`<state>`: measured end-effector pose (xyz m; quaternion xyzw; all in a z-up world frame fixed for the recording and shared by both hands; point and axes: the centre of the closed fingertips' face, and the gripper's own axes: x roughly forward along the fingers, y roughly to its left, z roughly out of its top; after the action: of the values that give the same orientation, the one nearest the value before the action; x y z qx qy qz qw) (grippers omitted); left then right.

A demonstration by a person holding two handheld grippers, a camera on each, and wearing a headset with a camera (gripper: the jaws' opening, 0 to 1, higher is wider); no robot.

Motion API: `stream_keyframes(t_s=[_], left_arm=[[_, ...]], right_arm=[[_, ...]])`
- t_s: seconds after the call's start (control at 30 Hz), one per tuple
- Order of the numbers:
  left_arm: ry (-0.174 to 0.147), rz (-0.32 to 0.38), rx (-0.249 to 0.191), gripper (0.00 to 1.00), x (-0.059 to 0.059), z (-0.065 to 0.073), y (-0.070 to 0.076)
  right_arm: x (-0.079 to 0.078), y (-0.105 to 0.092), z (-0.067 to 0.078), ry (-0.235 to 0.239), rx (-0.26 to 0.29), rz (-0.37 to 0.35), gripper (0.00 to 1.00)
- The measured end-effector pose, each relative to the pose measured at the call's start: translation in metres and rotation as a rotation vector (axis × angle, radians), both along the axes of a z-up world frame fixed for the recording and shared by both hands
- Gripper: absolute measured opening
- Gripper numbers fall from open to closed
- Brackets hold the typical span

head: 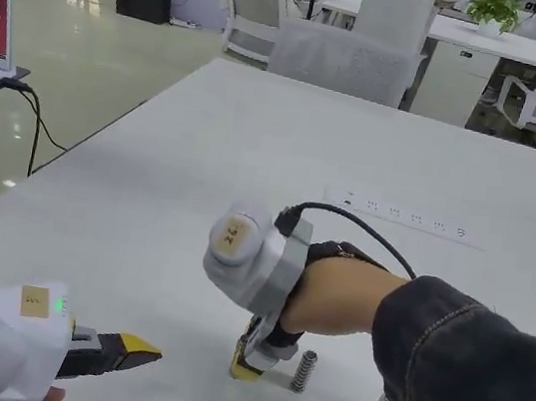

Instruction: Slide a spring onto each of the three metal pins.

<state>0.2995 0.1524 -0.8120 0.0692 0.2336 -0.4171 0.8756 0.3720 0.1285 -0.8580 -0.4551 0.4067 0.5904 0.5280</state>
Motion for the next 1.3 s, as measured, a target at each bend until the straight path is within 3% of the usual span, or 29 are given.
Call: stream_keyframes(t_s=[0.63, 1.07, 1.3], left_arm=[[-0.01, -0.006, 0.006, 0.59, 0.002, 0.004, -0.002], [-0.009, -0.008, 0.004, 0.59, 0.004, 0.004, -0.004], [-0.009, -0.008, 0.0, 0.59, 0.005, 0.004, -0.005]], right_arm=[[0.003, -0.013, 0.019, -0.017, 0.049, -0.031, 0.17], [0.012, -0.029, 0.054, -0.037, 0.185, -0.122, 0.18], [0.016, -0.045, 0.065, -0.05, 0.244, -0.18, 0.19]])
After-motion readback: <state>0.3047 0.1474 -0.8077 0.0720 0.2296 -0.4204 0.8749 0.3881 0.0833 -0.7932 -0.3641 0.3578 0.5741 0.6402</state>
